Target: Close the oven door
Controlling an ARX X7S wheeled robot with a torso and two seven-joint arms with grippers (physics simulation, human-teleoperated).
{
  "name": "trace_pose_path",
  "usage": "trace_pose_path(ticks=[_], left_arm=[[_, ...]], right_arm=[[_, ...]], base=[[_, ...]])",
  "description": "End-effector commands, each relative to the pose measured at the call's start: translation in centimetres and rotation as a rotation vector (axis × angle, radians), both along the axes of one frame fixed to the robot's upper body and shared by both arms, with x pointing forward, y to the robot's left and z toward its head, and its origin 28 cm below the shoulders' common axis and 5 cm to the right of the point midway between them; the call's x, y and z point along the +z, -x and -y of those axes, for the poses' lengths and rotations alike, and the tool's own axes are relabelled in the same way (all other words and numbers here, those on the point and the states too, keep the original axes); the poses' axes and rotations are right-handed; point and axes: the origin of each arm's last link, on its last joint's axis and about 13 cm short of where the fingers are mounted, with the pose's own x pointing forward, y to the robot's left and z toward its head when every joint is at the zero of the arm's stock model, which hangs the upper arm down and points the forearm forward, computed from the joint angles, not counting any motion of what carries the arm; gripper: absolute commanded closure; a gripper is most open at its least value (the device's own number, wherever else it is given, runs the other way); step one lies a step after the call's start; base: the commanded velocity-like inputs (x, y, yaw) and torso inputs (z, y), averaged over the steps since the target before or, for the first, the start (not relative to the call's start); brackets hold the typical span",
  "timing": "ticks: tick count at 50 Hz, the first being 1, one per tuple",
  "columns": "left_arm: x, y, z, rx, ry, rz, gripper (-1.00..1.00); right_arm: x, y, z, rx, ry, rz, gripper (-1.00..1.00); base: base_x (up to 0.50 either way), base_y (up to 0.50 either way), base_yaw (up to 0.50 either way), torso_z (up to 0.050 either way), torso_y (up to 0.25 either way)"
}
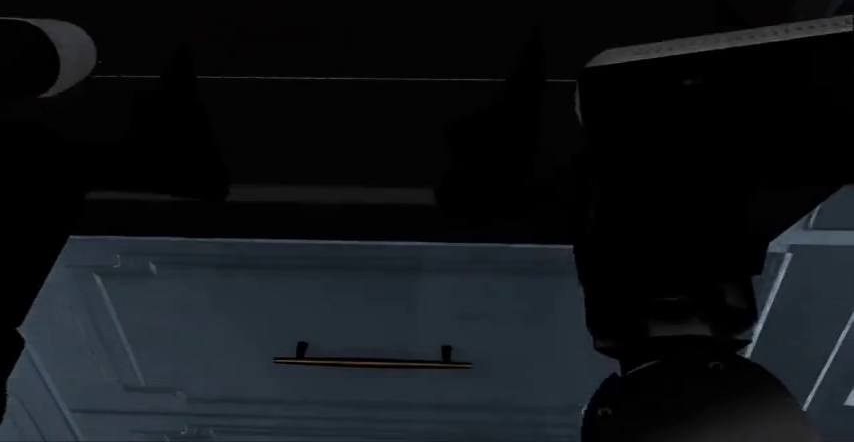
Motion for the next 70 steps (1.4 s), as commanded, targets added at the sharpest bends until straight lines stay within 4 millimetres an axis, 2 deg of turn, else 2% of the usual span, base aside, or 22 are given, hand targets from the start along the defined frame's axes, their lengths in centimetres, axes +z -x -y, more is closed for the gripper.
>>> trace_pose_path(ticks=[1, 5, 10, 15, 20, 22, 24, 28, 30, 33, 39, 48, 56, 58, 59, 60, 64, 70], left_arm=[[6.2, -3.2, 1.7, -0.034, -0.066, 0.020, -1.00], [8.0, -4.6, 2.5, -0.030, -0.073, 0.026, -1.00], [9.4, -6.4, 3.3, -0.036, -0.081, 0.003, -1.00], [10.2, -8.5, 3.9, -0.024, -0.083, -0.034, -1.00], [10.9, -10.2, 4.6, -0.021, -0.117, -0.075, -1.00], [11.6, -11.1, 5.2, -0.029, -0.117, -0.091, -1.00], [12.0, -11.3, 5.7, -0.010, -0.179, -0.049, -1.00], [12.3, -12.3, 6.3, -0.023, -0.156, -0.088, -1.00], [12.4, -13.2, 6.2, -0.013, -0.136, -0.099, -1.00], [12.2, -14.3, 5.7, 0.012, -0.152, -0.115, -1.00], [12.2, -14.8, 4.9, 0.042, -0.170, -0.170, -1.00], [12.2, -15.3, 3.6, 0.113, -0.151, -0.186, -1.00], [10.9, -15.9, 2.3, 0.219, -0.144, -0.245, -1.00], [10.3, -15.8, 2.1, 0.223, -0.166, -0.313, -1.00], [10.4, -15.6, 2.3, 0.194, -0.076, -0.368, -1.00], [10.5, -15.5, 2.3, 0.221, -0.154, -0.337, -1.00], [10.6, -15.7, 2.1, 0.179, -0.094, -0.334, -1.00], [10.0, -15.9, 2.1, 0.168, -0.111, -0.333, -1.00]], right_arm=[[6.4, -2.4, 0.8, 0.003, -0.021, -0.006, -1.00], [8.6, -3.9, 1.2, -0.008, -0.018, -0.013, -1.00], [10.1, -5.7, 1.9, -0.025, -0.030, -0.039, -1.00], [10.3, -7.5, 2.9, -0.064, -0.040, -0.074, -1.00], [9.6, -9.4, 3.3, -0.063, -0.077, -0.130, -1.00], [9.9, -10.4, 3.9, -0.074, -0.132, -0.150, -1.00], [10.2, -11.2, 4.2, -0.098, -0.089, -0.164, -1.00], [10.8, -12.9, 4.7, -0.120, -0.055, -0.207, -1.00], [11.1, -14.1, 4.7, -0.132, -0.019, -0.247, -1.00], [11.6, -15.4, 5.0, -0.128, -0.056, -0.261, -1.00], [13.2, -17.3, 5.1, -0.125, -0.064, -0.260, -1.00], [12.9, -17.6, 4.6, -0.145, -0.023, -0.280, -1.00], [11.3, -18.0, 4.7, -0.185, -0.036, -0.315, -1.00], [11.4, -18.0, 4.8, -0.219, -0.021, -0.304, -1.00], [11.4, -18.0, 4.9, -0.229, -0.049, -0.308, -1.00], [11.2, -17.9, 5.0, -0.228, -0.054, -0.323, -1.00], [11.5, -17.8, 5.0, -0.219, -0.058, -0.328, -1.00], [10.4, -18.1, 5.0, -0.200, -0.065, -0.347, -1.00]], base=[[0.00, 0.00, 0.00, 0.000, 0.000], [0.00, 0.00, 0.00, 0.000, 0.000], [0.00, 0.00, 0.00, 0.000, 0.000], [0.00, 0.00, 0.00, 0.000, 0.000], [0.00, 0.00, 0.00, 0.000, 0.000], [0.00, 0.00, 0.00, 0.000, 0.000], [0.00, 0.00, 0.00, 0.000, 0.000], [0.00, 0.00, 0.00, 0.000, 0.000], [0.00, 0.00, 0.00, 0.000, 0.000], [0.00, 0.00, 0.00, 0.000, 0.000], [0.00, 0.00, 0.00, 0.000, 0.000], [0.00, 0.00, 0.00, 0.000, 0.000], [0.00, 0.00, 0.00, 0.000, 0.000], [0.02, 0.00, 0.00, 0.000, 0.000], [0.03, 0.00, 0.01, 0.000, 0.000], [0.03, 0.00, 0.01, 0.000, 0.000], [0.03, 0.00, 0.01, 0.000, 0.000], [0.02, 0.00, 0.01, 0.000, 0.000]])
